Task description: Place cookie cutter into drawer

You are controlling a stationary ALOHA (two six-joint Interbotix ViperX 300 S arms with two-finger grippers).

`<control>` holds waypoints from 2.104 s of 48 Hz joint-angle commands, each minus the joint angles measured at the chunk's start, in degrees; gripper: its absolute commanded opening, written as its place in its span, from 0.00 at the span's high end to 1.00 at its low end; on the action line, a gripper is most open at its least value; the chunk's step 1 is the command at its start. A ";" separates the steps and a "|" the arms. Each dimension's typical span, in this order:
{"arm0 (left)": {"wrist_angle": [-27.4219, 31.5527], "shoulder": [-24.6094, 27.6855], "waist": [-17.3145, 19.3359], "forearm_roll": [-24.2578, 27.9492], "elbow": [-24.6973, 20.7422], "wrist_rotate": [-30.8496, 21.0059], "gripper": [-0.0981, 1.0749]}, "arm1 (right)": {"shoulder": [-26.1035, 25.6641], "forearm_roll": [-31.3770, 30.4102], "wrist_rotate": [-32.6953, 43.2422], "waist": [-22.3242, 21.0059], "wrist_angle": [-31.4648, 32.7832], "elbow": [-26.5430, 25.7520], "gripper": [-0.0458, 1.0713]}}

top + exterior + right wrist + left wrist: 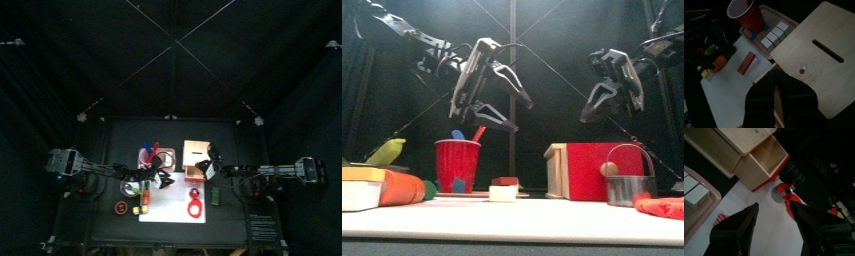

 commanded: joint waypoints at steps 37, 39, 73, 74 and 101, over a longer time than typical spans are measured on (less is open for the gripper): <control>-4.92 -0.97 0.26 12.57 1.23 0.18 0.16 | -4.66 4.75 0.00 25.66 0.70 2.29 0.43; -5.27 -0.97 0.26 12.57 1.49 0.09 0.16 | -4.04 5.36 -0.09 27.07 2.02 2.02 0.38; -7.03 -0.35 0.26 9.67 2.81 -0.09 0.16 | 10.81 4.75 -0.18 32.17 15.12 -3.87 0.15; -7.03 -0.35 0.26 9.67 2.90 -0.09 0.16 | 11.16 4.75 -0.18 32.17 15.12 -3.96 0.15; -7.03 0.00 0.26 9.67 3.16 0.09 0.16 | 18.11 3.08 -0.18 31.11 15.12 -7.21 0.30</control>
